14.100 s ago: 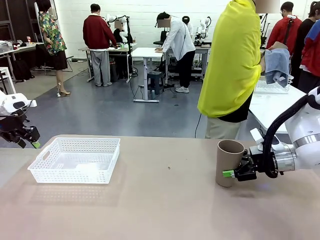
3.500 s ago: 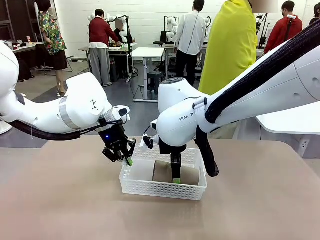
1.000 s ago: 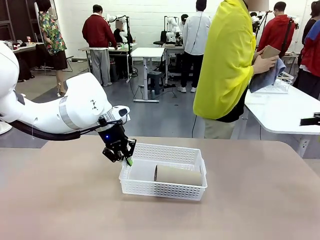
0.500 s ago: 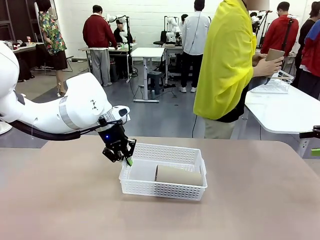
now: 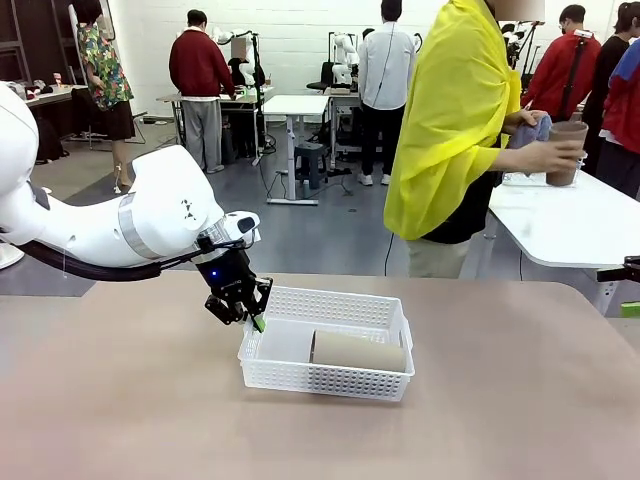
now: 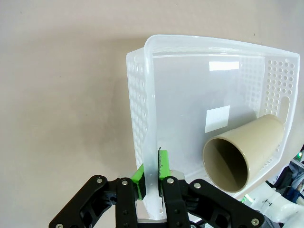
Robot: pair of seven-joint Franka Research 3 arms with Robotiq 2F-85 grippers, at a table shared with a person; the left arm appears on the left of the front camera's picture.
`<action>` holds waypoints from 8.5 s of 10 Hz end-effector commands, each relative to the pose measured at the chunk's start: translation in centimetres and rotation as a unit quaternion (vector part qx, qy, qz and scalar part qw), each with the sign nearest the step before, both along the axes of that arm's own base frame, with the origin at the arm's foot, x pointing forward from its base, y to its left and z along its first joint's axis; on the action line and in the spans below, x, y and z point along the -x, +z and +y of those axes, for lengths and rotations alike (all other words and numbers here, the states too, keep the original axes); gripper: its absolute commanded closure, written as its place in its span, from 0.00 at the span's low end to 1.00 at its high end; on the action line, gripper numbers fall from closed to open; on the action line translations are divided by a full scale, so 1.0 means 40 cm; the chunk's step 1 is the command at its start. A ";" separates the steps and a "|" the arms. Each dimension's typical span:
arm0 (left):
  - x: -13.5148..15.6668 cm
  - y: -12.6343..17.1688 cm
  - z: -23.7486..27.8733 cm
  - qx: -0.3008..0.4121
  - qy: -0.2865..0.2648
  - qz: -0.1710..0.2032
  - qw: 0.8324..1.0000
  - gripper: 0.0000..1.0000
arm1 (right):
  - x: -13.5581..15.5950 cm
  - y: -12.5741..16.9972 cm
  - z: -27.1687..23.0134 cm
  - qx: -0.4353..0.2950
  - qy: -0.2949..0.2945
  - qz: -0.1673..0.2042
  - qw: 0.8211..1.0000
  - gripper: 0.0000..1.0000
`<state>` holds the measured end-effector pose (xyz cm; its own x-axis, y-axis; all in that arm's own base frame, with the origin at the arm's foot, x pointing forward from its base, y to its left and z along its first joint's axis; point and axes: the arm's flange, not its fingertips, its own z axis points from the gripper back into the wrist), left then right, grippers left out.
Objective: Clean and organize the cups into the basket.
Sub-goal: Pick up the Reusable plastic cup from the right side of the table and stack it inside the Organizing basket in the center of the table.
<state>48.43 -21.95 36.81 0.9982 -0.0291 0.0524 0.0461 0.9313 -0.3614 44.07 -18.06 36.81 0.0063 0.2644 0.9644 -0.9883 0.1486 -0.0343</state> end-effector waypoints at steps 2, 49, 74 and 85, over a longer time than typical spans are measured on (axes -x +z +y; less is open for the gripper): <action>0.000 0.001 0.000 0.002 -0.002 0.002 1.000 1.00 | 0.000 0.007 0.003 -0.003 -0.004 -0.004 1.000 0.00; 0.000 0.001 0.000 0.002 -0.002 0.002 1.000 1.00 | -0.138 -0.333 0.435 -0.036 0.092 0.038 0.994 0.99; 0.000 0.001 0.000 0.002 -0.002 0.002 1.000 1.00 | -0.178 0.078 1.296 0.567 0.099 0.036 0.817 0.77; 0.000 0.001 0.000 0.002 -0.002 0.002 1.000 1.00 | -0.220 0.037 1.286 0.514 0.112 0.041 0.850 0.00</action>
